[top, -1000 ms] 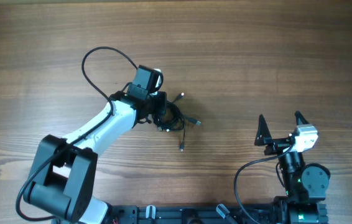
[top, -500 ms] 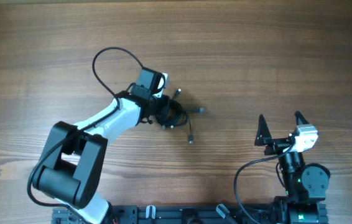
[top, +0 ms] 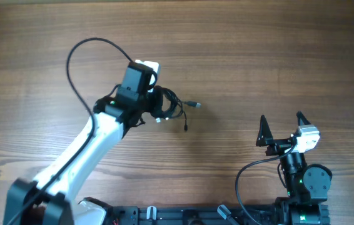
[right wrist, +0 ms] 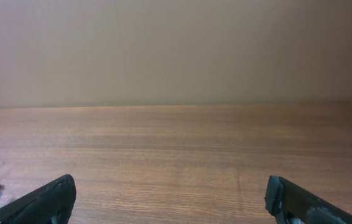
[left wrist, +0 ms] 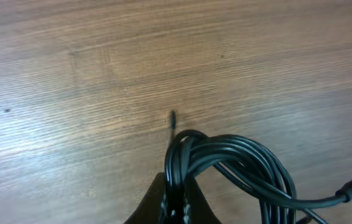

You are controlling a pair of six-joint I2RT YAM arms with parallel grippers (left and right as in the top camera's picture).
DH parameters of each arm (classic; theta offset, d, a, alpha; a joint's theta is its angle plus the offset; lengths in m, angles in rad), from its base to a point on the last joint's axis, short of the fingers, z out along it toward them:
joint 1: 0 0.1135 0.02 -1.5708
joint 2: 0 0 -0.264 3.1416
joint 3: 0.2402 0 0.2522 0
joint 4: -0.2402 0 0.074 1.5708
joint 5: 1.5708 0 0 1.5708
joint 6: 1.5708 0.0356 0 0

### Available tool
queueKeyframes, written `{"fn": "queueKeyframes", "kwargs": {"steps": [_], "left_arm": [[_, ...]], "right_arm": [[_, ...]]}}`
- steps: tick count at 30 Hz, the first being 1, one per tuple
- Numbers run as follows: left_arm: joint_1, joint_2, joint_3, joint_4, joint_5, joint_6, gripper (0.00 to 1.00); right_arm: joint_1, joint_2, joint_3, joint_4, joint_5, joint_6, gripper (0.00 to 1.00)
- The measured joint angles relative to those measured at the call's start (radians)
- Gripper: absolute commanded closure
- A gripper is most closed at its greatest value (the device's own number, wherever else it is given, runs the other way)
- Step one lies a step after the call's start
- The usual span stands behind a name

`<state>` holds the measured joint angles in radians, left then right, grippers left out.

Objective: Untangle cables
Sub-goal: 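Lift the cable bundle with the left gripper and pull it left, then move the right gripper to the bundle and grasp a cable strand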

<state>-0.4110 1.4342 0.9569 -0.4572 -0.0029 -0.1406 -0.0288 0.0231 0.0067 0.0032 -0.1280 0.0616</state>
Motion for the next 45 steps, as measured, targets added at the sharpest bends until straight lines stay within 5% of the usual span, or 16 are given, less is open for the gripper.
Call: {"fn": "queueKeyframes", "kwargs": {"steps": [4,7,12,14,21,31,45], "left_arm": [[0.0,-0.066,0.0,-0.083,0.001,-0.038,0.96],[0.0,-0.079,0.0,-0.097,0.014,-0.057,0.96],[0.0,-0.079,0.0,-0.097,0.063,-0.085,0.96],[0.0,-0.079,0.0,-0.097,0.074,-0.104,0.96],[0.0,-0.079,0.0,-0.105,0.108,-0.122,0.96],[0.0,-0.08,0.001,-0.116,0.17,-0.129,0.96],[0.0,-0.084,0.001,-0.129,0.293,-0.111,0.96]], "right_arm": [[0.0,0.0,0.0,0.0,-0.002,0.032,0.0],[0.0,0.0,0.0,0.001,-0.007,0.301,0.0],[0.0,0.038,0.0,0.012,-0.1,0.962,0.0],[0.0,0.059,0.0,0.014,-0.13,1.072,0.0],[0.0,0.179,0.034,-0.071,-0.255,0.771,0.0],[0.0,0.67,0.553,-0.558,-0.307,0.338,0.0],[0.004,0.973,0.633,-0.285,-0.877,0.209,0.03]]}}
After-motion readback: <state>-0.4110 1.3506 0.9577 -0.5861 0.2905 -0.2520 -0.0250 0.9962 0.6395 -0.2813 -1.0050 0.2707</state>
